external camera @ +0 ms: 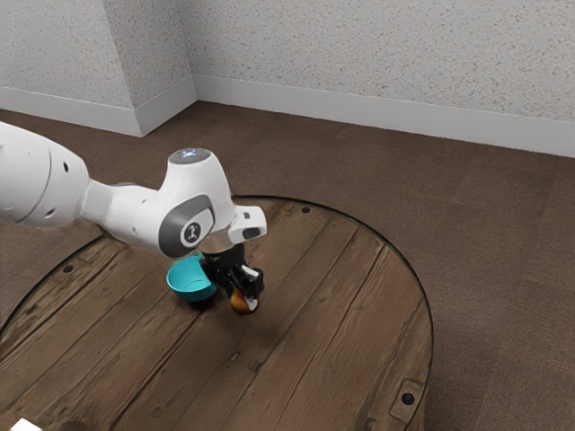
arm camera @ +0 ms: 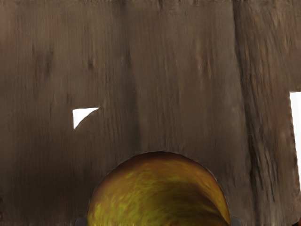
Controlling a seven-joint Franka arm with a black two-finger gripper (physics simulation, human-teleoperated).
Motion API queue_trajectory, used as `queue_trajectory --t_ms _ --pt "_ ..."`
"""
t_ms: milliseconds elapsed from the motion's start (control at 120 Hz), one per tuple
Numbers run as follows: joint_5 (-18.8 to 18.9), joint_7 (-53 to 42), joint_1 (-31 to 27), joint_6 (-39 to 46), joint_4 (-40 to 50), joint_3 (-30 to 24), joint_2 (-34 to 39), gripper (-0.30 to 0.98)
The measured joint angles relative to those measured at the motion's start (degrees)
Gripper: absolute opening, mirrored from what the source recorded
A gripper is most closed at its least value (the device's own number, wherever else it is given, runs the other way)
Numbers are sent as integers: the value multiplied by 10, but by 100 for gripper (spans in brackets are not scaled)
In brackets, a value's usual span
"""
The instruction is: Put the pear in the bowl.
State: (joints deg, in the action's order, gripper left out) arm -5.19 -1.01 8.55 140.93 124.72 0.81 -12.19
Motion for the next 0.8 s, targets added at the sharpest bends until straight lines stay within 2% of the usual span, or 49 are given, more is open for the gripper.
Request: queue_trajectory --t_ms 183,375,483,683,800 --pt "31 9 -49 -2 8 32 47 20" --pt "52 16 -109 -2 -52 41 8 21" --pt "51 18 -116 -2 -68 39 -14 21" --pt "41 14 -115 -3 -66 38 -13 45" --pt "37 10 -113 -3 -64 38 -11 55"
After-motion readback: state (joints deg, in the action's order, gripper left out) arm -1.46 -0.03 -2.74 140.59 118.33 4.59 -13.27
